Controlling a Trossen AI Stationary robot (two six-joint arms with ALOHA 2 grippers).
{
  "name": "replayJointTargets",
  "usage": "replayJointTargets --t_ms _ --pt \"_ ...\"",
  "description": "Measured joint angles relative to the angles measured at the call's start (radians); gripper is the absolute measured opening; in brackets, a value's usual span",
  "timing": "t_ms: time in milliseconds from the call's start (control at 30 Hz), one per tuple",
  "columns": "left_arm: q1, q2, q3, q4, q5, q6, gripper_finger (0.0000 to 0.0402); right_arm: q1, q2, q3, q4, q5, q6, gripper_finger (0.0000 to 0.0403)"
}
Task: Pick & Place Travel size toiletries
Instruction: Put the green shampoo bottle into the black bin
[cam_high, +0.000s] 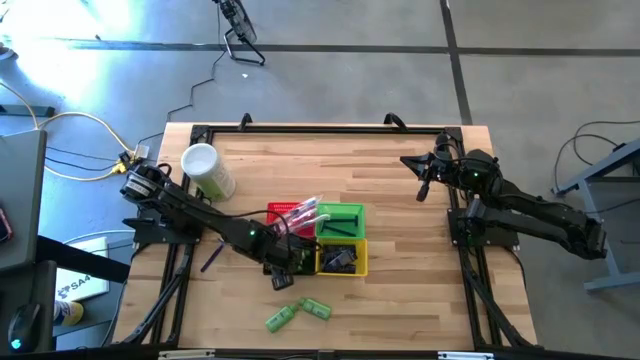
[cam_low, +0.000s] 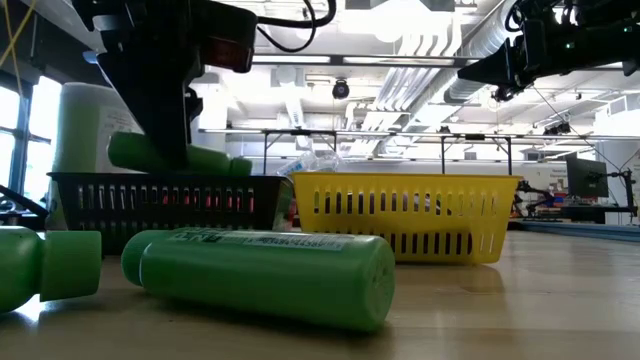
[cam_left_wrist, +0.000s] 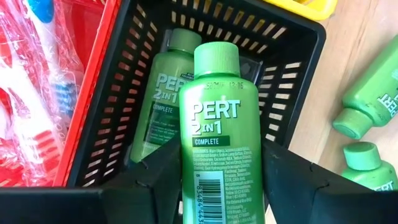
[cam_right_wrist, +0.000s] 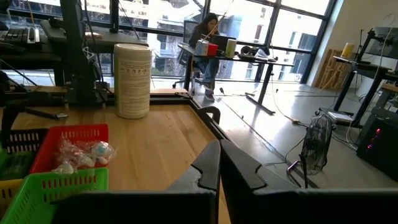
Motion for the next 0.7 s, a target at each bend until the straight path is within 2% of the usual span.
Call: replayJointTargets --t_ms 267,367,500,700 --pt "0.0 0.0 0.0 -0.003 -0.006 0.008 0.0243 0.0 0.0 0.0 0.0 0.0 0.0 0.0003" --pt "0.0 0.0 0.0 -0.004 -0.006 0.015 0.0252 0.0 0.0 0.0 0.0 0.0 0.0 0.0003" --pt "0.0 0.0 0.0 -0.004 -0.004 0.052 0.0237 0.0 0.0 0.0 0.0 0.0 0.0 0.0003" --pt "0.0 0.0 0.001 -0.004 -0.003 0.053 0.0185 0.0 0.0 0.0 0.0 0.0 0.0 0.0003"
